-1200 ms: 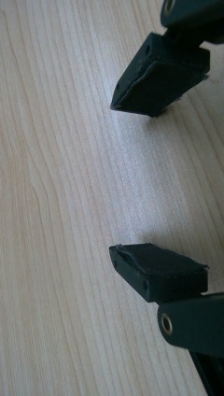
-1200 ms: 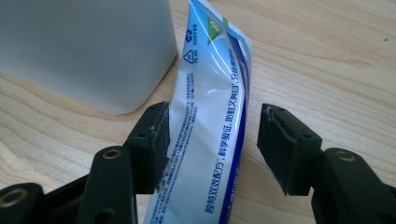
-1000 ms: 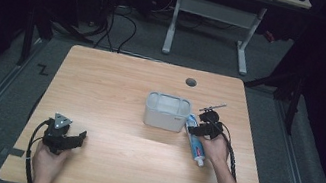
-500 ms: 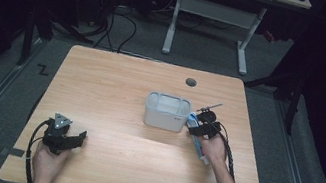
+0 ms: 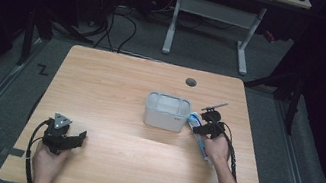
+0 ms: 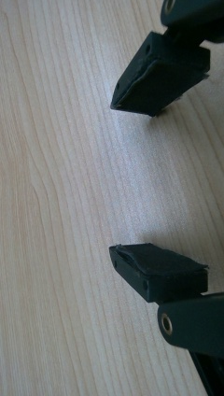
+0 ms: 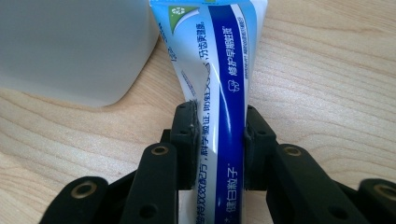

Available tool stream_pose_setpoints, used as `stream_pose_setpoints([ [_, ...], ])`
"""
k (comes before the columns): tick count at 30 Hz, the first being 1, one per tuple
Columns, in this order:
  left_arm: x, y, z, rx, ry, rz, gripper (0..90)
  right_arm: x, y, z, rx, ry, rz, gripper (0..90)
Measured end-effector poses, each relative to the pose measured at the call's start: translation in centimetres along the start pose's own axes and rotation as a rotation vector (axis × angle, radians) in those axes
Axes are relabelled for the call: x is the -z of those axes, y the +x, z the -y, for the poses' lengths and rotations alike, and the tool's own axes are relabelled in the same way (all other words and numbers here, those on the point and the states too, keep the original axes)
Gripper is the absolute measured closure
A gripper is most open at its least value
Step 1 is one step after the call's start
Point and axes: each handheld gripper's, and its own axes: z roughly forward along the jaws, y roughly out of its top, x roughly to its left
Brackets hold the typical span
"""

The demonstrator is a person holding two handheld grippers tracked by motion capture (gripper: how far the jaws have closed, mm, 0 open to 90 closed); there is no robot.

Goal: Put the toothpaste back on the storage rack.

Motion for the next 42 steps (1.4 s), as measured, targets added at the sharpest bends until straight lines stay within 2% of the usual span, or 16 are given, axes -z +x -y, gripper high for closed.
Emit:
stream_pose_setpoints([
  [4, 0.0, -0.1, 0.0, -0.007, 0.003, -0.005, 25.2, 0.2, 0.0, 0.1, 0.003, -0.001, 0.004, 71.3],
  [9, 0.0, -0.1, 0.0, -0.008, 0.001, -0.005, 25.4, 1.1, 0.1, 0.4, 0.018, -0.031, 0.019, 71.2],
  [21, 0.0, -0.1, 0.0, -0.007, 0.002, -0.002, 25.4, 3.8, -0.3, 0.3, 0.017, -0.108, 0.002, 71.1],
  [30, 0.0, -0.1, 0.0, -0.012, 0.003, -0.008, 25.5, 4.9, -0.7, 0.7, 0.018, -0.149, -0.003, 71.0],
  [42, 0.0, 0.0, 0.0, -0.003, -0.001, -0.001, 25.5, 6.8, -0.3, 0.7, 0.051, -0.206, 0.002, 71.0],
])
